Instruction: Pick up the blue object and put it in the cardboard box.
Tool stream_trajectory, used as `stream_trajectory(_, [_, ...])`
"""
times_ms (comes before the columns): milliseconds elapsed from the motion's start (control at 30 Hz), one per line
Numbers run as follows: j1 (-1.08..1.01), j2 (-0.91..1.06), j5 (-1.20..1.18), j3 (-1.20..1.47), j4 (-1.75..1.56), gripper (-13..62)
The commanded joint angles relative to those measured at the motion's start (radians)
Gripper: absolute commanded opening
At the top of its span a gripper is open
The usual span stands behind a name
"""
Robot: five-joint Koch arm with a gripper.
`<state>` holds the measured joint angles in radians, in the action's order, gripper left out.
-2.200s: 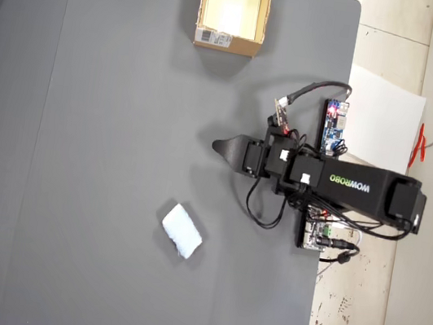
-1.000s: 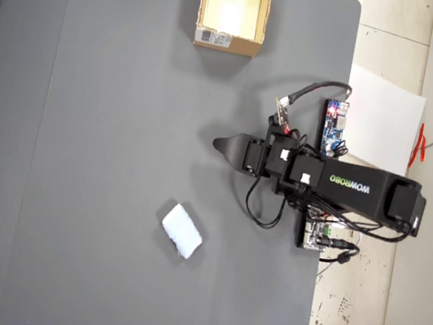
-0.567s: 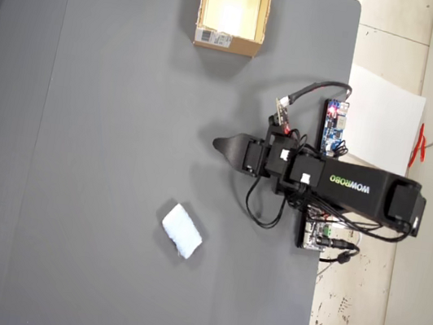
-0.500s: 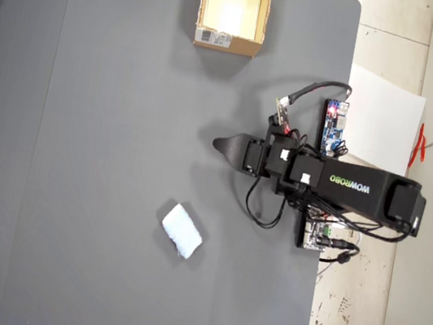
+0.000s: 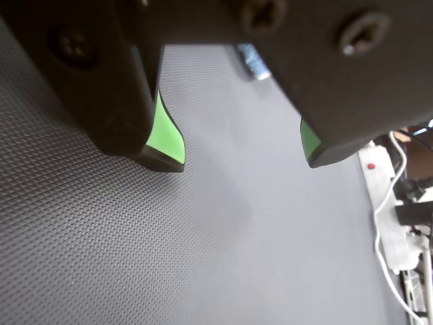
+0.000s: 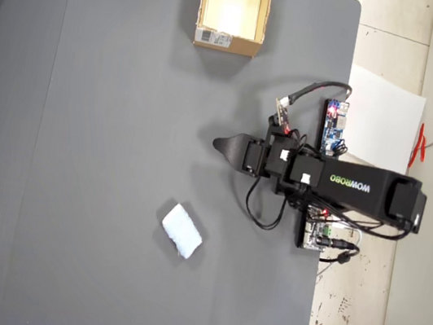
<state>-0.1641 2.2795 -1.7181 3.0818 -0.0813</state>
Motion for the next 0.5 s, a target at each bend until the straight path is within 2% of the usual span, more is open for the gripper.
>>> stream_trajectory(0, [0.06,0.089,-0.002,0.037,-0.061,34.0])
stream_trajectory(467, [0.422,0.087,-0.04,0.011,-0.186,33.7])
